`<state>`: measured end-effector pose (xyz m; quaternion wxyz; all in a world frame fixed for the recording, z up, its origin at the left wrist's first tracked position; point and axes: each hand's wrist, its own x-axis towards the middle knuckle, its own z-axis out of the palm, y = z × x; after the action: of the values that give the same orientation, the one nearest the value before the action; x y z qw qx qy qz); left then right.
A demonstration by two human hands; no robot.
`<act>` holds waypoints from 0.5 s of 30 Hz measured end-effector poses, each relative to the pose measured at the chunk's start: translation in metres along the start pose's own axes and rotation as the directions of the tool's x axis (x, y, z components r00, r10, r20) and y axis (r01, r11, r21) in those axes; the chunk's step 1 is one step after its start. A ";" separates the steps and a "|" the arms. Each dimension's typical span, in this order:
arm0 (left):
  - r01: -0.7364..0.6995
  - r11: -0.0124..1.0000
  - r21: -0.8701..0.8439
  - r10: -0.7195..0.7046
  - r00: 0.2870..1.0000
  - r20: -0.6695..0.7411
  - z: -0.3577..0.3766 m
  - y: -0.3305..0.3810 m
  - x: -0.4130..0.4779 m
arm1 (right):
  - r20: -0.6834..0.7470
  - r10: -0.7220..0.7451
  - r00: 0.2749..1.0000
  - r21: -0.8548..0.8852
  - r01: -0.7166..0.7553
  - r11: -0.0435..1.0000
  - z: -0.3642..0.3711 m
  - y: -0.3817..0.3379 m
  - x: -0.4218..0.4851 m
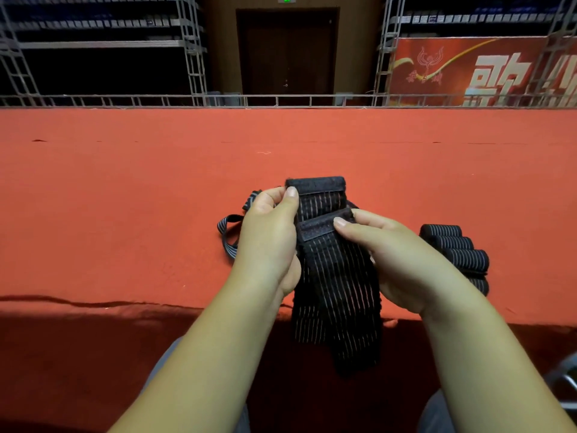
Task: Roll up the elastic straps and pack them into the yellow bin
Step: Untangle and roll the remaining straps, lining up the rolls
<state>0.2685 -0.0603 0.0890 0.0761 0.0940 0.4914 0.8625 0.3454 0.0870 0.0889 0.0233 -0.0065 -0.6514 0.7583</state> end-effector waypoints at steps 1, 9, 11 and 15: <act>0.030 1.000 0.000 -0.030 1.000 -0.011 -0.005 -0.004 -0.001 | 0.004 0.015 1.000 0.006 -0.016 1.000 0.001 0.004 -0.003; 0.209 0.975 -0.074 -0.214 0.974 -0.073 -0.033 -0.047 0.006 | -0.084 0.169 0.982 0.198 -0.150 0.969 0.006 0.051 0.004; 0.234 0.970 -0.070 -0.240 0.966 -0.097 -0.037 -0.061 0.015 | -0.105 0.223 0.969 0.254 -0.191 0.948 0.005 0.060 0.010; 0.346 0.933 -0.099 -0.353 0.933 -0.069 -0.041 -0.081 0.032 | -0.135 0.223 0.966 0.250 -0.185 0.951 -0.004 0.074 0.026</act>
<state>0.2304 -0.0464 0.0015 0.2112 -0.0353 0.4658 0.8586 0.3180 0.0809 0.0154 -0.0022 -0.1324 -0.5488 0.8254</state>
